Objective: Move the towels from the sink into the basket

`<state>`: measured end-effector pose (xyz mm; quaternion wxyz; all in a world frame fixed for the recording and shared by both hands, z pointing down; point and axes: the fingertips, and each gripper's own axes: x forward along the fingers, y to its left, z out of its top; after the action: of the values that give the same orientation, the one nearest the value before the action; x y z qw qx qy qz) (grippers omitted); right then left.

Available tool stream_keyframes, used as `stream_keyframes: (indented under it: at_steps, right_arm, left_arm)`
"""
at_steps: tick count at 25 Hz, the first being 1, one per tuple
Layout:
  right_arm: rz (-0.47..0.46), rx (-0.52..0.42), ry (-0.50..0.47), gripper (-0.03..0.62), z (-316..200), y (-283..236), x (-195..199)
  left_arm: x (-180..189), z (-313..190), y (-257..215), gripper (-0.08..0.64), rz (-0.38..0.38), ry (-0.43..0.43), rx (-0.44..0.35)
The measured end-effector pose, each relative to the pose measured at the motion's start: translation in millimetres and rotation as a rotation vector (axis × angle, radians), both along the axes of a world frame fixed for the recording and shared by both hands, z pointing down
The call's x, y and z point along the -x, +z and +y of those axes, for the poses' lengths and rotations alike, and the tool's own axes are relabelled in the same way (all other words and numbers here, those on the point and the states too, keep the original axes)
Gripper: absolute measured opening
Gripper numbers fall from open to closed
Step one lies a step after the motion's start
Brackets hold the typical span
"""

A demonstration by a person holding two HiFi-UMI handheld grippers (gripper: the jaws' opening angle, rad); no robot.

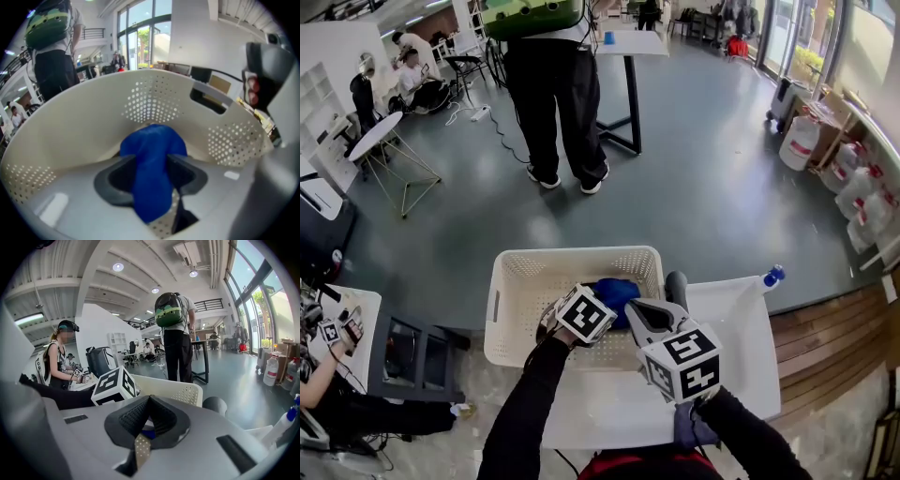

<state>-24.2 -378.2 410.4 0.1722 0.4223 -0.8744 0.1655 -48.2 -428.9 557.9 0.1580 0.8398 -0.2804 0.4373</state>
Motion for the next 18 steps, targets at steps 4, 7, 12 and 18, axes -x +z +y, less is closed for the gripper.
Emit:
stream_keyframes:
  at_steps: [4, 7, 12, 18]
  right_arm:
    - [-0.001, -0.01, 0.001, 0.008, 2.3, -5.3, -1.4]
    - [0.0, -0.018, 0.004, 0.008, 4.8, -8.2, 0.4]
    - [-0.006, -0.031, 0.007, 0.008, 9.5, -15.0, 2.9]
    - [-0.012, -0.046, 0.009, 0.008, 15.3, -19.3, 3.6]
  left_arm:
    - [2.1, -1.6, -1.8, 0.231, -0.008, -0.02, -0.01]
    - [7.4, -1.8, -6.3, 0.235, -0.008, -0.037, -0.016]
    - [11.6, -4.9, -20.7, 0.234, 0.017, -0.055, -0.071]
    - [20.2, -15.0, -43.6, 0.229, 0.031, -0.1, -0.182]
